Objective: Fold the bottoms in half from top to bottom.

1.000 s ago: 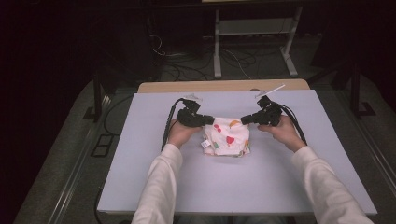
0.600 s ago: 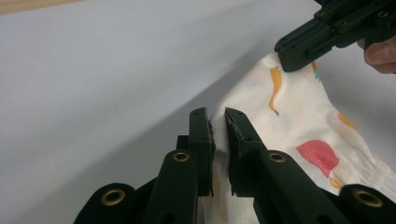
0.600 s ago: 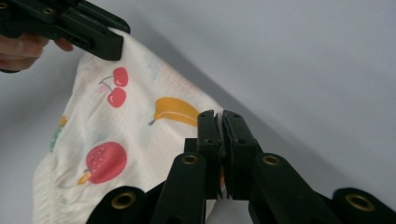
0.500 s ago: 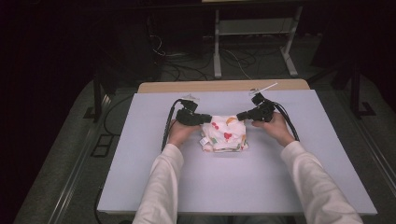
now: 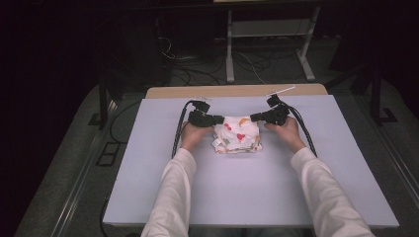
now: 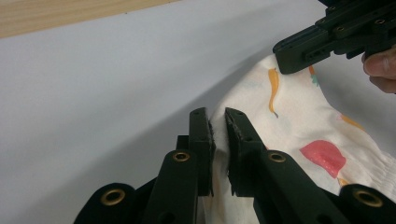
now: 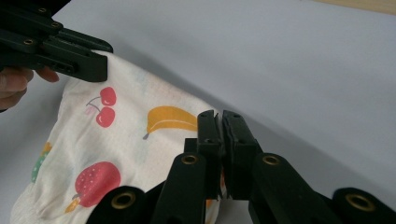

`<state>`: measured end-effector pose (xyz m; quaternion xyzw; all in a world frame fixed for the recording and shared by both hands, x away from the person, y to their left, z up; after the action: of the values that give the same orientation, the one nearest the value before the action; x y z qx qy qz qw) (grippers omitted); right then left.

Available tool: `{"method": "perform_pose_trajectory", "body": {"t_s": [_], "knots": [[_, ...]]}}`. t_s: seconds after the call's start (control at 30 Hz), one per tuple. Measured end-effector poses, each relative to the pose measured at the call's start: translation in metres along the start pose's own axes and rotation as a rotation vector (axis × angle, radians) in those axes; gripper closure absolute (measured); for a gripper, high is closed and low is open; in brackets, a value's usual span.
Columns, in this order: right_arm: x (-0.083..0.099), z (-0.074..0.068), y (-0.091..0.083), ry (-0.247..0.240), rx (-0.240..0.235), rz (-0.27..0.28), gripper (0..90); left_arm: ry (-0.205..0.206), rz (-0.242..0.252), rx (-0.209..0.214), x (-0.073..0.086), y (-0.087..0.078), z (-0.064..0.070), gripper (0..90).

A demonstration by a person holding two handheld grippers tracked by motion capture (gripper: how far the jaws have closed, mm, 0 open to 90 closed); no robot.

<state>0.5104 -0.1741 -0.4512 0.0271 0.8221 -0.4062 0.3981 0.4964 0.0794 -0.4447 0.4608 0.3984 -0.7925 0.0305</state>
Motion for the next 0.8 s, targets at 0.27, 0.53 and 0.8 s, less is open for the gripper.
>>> {"method": "perform_pose_trajectory", "body": {"t_s": [0.27,0.53,0.8], "knots": [[0.002,0.006,0.003,0.021,-0.004,0.019,84.8,-0.014,-0.003,-0.012,-0.003,0.008,-0.006,80.1],[0.005,0.010,0.006,0.027,0.017,0.006,71.1,-0.024,-0.004,-0.008,0.000,0.013,-0.009,72.0],[0.005,0.010,-0.001,0.075,0.009,0.050,37.6,-0.050,0.013,-0.026,-0.004,0.001,-0.005,38.6]]}}
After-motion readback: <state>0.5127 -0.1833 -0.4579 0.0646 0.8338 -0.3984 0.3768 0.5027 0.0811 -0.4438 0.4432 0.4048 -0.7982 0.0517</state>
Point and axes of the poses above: each handheld gripper's, and its own axes: y roughly forward along the jaws, x roughly out of its underside, z roughly to its right, the point moved 3 cm from there along y, roughly forward along the jaws, and after that the axes turned 1 degree about -z, right-handed, at the moved point
